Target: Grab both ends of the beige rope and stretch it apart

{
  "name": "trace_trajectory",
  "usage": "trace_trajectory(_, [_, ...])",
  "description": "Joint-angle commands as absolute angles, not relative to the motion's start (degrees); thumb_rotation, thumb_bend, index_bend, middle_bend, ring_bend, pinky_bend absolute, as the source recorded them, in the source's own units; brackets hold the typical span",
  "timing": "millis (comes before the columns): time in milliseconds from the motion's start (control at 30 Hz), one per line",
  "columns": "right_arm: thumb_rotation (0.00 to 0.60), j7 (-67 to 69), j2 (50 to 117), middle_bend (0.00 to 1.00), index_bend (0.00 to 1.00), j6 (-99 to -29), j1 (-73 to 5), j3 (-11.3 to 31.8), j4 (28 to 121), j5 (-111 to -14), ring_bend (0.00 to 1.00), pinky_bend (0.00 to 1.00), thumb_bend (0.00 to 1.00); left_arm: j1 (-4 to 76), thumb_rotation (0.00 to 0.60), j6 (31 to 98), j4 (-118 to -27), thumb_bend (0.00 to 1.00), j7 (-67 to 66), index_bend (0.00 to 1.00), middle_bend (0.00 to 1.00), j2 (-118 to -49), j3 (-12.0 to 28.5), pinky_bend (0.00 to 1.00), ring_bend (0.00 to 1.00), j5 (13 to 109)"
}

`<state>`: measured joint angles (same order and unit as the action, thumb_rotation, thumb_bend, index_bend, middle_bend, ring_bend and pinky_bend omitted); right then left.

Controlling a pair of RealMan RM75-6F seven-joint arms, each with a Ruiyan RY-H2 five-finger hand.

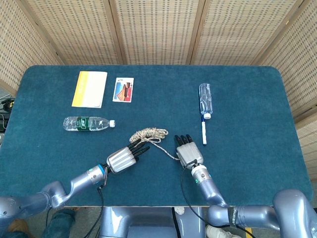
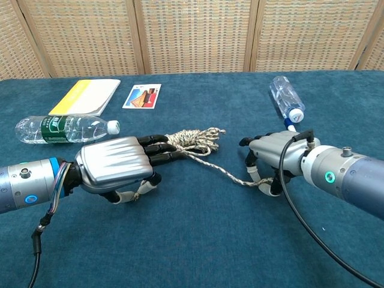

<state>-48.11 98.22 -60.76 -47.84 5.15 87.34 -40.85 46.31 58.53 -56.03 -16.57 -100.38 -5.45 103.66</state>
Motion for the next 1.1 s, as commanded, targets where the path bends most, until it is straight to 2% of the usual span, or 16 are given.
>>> trace_trajectory(33, [0.600,-48.06,98.17,0.00,0.68,-60.76,-47.81,5.15,87.36,-40.85,0.00,0.00,0.45,46.38,0.600,58.35,-56.12,0.42,-16.85,0.58,0.00,-100.39,-5.52,0.00,0.00,103.50])
trace_trajectory(367, [0.600,-47.86,97.81,0.00,0.68,-60.86,-47.63,5.16,87.64,-41.07,0.00,0.00,0.45,46.68,0.600,57.90,-56.51,0.46,-17.61,0.59,0.00,-100.84,-5.65,0.00,0.00,102.88])
trace_trajectory(600, [0.600,-47.69,97.72,0.00,0.68,-60.97,-47.53,5.23,87.74,-41.21,0.00,0.00,0.45,46.58,0.600,58.74,-56.58,0.48,-17.20,0.69,0.00,-100.64,-5.61,0.00,0.00,102.66])
trace_trajectory(800, [0.600,-47.50,97.15,0.00,0.68,-61.88,-47.45,5.65,88.18,-42.20,0.00,0.00,0.45,46.22,0.600,61.31,-58.14,0.50,-16.10,0.73,0.00,-98.46,-5.19,0.00,0.00,102.61])
trace_trajectory(1100, [0.600,-47.01,95.67,0.00,0.69,-64.12,-46.59,5.50,87.71,-45.17,0.00,0.00,0.45,44.53,0.600,64.33,-60.20,0.50,-15.58,0.74,0.00,-93.49,-4.88,0.00,0.00,101.61])
